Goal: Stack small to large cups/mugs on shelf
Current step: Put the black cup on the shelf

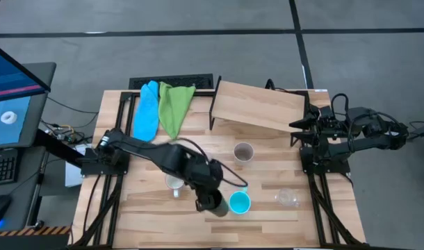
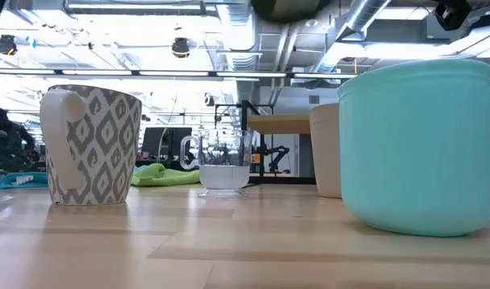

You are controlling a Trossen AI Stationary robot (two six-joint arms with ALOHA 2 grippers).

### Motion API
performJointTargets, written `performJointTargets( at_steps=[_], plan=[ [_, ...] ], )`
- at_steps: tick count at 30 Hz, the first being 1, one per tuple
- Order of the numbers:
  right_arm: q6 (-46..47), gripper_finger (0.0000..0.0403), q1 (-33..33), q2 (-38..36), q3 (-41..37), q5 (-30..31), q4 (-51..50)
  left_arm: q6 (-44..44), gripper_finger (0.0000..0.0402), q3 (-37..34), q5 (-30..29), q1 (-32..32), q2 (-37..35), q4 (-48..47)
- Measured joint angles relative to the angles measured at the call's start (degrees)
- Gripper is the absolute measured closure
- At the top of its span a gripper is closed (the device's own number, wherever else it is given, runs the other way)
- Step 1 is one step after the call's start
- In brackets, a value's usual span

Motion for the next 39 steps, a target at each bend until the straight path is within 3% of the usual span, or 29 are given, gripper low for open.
performJointTargets(
  at_steps=[3, 6, 10, 18, 27, 35, 39],
  plan=[
    [-0.1, 0.017, 0.0, 0.0, 0.0, 0.0, 0.0, -0.7, 0.0401, 9.2, -0.4, 0.4, -0.5, -2.9],
    [0.0, 0.017, 0.0, 0.0, 0.0, 0.0, 0.1, -3.7, 0.0401, 3.8, 0.0, 1.0, -7.6, 5.4],
    [0.0, 0.017, 0.0, 0.0, 0.0, 0.0, 0.2, -5.0, 0.0401, 2.6, -3.0, 1.3, -15.0, 11.8],
    [-0.4, 0.017, 0.0, 0.0, 0.0, 0.0, 0.3, 7.5, 0.0401, 2.4, -6.5, 0.6, -24.2, 27.6],
    [-0.4, 0.017, 0.0, 0.0, 0.0, 0.0, 0.3, 19.8, 0.0401, 2.4, 3.4, 0.6, -27.8, 42.0],
    [-0.5, 0.017, 0.0, 0.0, 0.0, 0.0, 0.3, 28.3, 0.0401, 2.4, 9.2, -0.5, -26.6, 48.9],
    [-0.5, 0.017, 0.0, 0.0, 0.0, 0.1, 0.3, 37.1, 0.0401, 2.4, 11.8, -1.2, -25.5, 53.9]
  ],
)
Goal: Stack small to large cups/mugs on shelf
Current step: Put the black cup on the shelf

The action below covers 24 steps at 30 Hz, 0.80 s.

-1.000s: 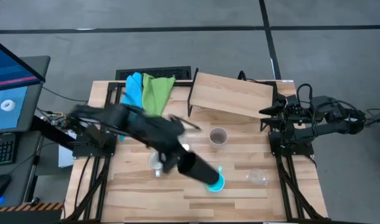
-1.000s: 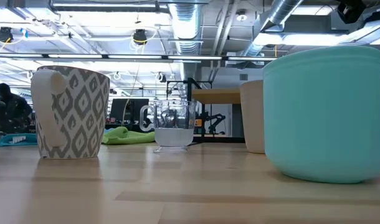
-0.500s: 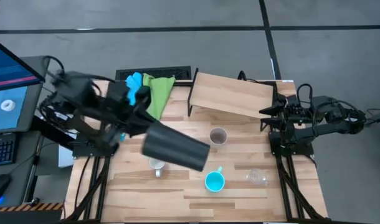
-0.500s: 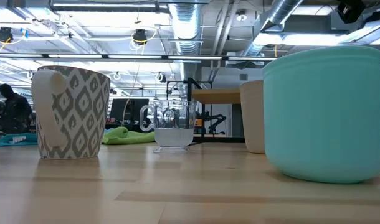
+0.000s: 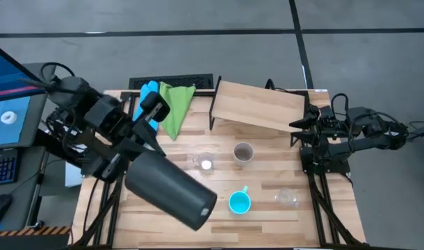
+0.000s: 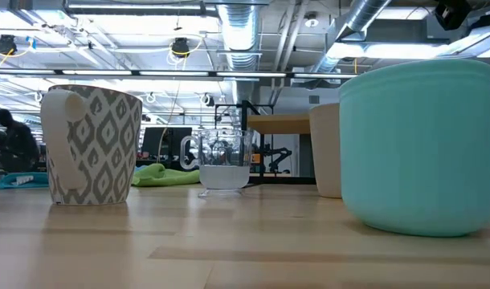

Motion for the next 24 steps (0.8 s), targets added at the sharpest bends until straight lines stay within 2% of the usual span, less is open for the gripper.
performJointTargets(
  at_steps=[6, 12, 14, 16, 19, 24],
  plan=[
    [-0.1, 0.017, 0.0, 0.0, 0.0, 0.2, 0.0, 5.7, 0.0401, 0.0, 6.3, -0.2, 0.2, 5.0],
    [-2.1, 0.017, 0.0, 0.0, 0.0, 0.2, -0.1, 6.5, 0.0401, 0.0, 5.3, -0.2, 0.3, 4.7],
    [-2.6, 0.017, 0.0, 0.0, 0.0, 0.2, 0.0, 8.4, 0.0401, 0.0, 0.6, -0.2, 0.3, 4.7],
    [-2.5, 0.017, 0.0, 0.0, 0.0, 0.2, 0.0, 10.9, 0.0401, 0.0, -6.9, -0.2, 0.3, 4.6],
    [-2.5, 0.017, 0.0, 0.0, 0.0, 0.2, 0.0, 14.1, 0.0401, 0.0, -22.2, -0.2, 0.5, 6.6],
    [-2.5, 0.017, 0.0, 0.0, 0.0, 0.2, 0.0, 23.6, 0.0401, 0.1, -46.7, 0.2, 3.9, 19.0]
  ],
)
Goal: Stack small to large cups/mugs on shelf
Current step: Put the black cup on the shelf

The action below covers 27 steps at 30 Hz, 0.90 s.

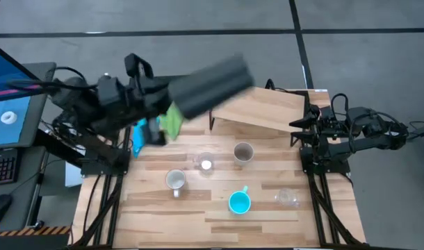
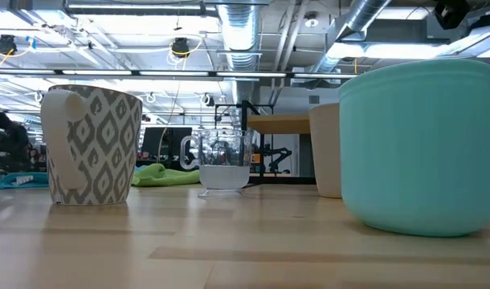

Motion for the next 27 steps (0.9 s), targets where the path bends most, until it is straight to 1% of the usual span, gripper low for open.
performJointTargets(
  at_steps=[1, 3, 8, 11, 13, 15, 20, 24, 27],
  plan=[
    [0.0, 0.017, 0.0, 0.0, 0.0, 0.1, 0.0, 2.2, 0.0401, 0.0, -3.3, 0.4, 0.8, 3.1],
    [0.0, 0.017, 0.0, 0.0, 0.0, 0.8, 0.4, 5.9, 0.0401, -0.1, -7.7, 1.2, 2.2, 9.9],
    [0.0, 0.017, 0.0, 0.0, 0.0, 1.5, 2.2, 12.9, 0.0401, -0.1, -15.6, 3.9, 5.6, 27.3],
    [0.0, 0.017, 0.0, 0.0, 0.0, 1.5, 2.6, 14.8, 0.0401, -0.1, -19.2, 5.7, 7.5, 35.9],
    [0.0, 0.017, 0.0, 0.0, 0.0, 1.5, 2.6, 14.8, 0.0401, -0.1, -19.0, 6.8, 8.3, 40.1],
    [0.3, 0.017, 0.0, 0.0, 0.0, 1.5, 2.6, 12.3, 0.0402, -0.1, -18.2, 7.6, 8.9, 43.1],
    [1.5, 0.017, 0.0, 0.0, 0.0, 2.8, 2.6, -0.3, 0.0401, -0.1, -14.1, 8.6, 9.0, 46.0],
    [1.5, 0.017, 0.0, 0.0, 0.0, 2.8, 2.6, -11.5, 0.0401, -0.1, -8.0, 8.6, 9.0, 46.2],
    [1.5, 0.017, 0.0, 0.0, 0.0, 2.8, 2.6, -17.9, 0.0401, -0.1, -0.6, 8.5, 9.0, 49.0]
  ],
)
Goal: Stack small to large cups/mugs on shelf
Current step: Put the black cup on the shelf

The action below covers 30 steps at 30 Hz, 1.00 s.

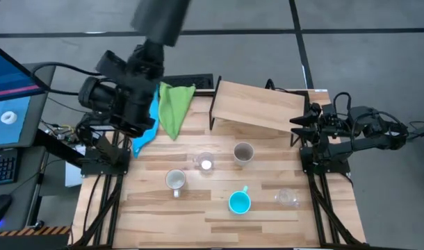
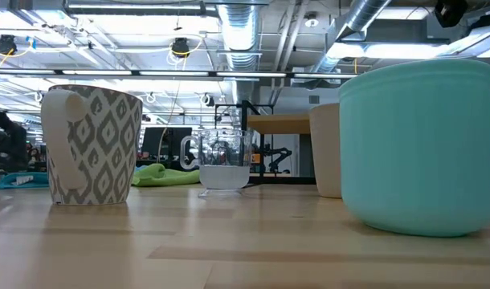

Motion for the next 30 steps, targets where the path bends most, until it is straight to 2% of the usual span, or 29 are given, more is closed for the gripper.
performJointTargets(
  at_steps=[2, 4, 8, 11, 16, 21, 27, 30],
  plan=[
    [0.0, 0.017, 0.0, 0.0, 0.0, 0.0, 0.0, -1.6, 0.0401, 0.0, 4.0, 0.0, -0.1, 1.1],
    [0.0, 0.017, 0.0, 0.0, 0.0, 0.0, 0.0, -1.4, 0.0401, 0.0, 5.4, 0.0, -0.1, 2.2],
    [0.0, 0.017, 0.0, 0.0, 0.0, 0.0, -0.2, 0.0, 0.0401, 0.0, 5.2, 0.0, -0.1, 1.6],
    [-0.4, 0.017, 0.0, 0.0, 0.0, 0.3, -0.5, 3.2, 0.0401, 0.0, 3.9, 0.0, -0.4, -3.7],
    [-0.5, 0.017, 0.0, 0.0, 0.0, 1.7, -0.5, 8.7, 0.0401, 0.0, -1.9, 0.0, -3.0, -22.1],
    [-0.5, 0.017, 0.0, 0.0, 0.0, 1.7, -0.5, 18.2, 0.0401, 0.1, -9.2, 0.0, -5.2, -34.4],
    [-0.4, 0.017, 0.0, 0.0, 0.0, 3.3, -0.5, 35.3, 0.0401, 0.0, -24.3, 0.0, -4.8, -36.3],
    [-0.4, 0.017, 0.0, 0.0, 0.0, 4.8, -0.5, 40.9, 0.0401, 0.0, -30.2, 0.4, -4.5, -36.5]
  ],
)
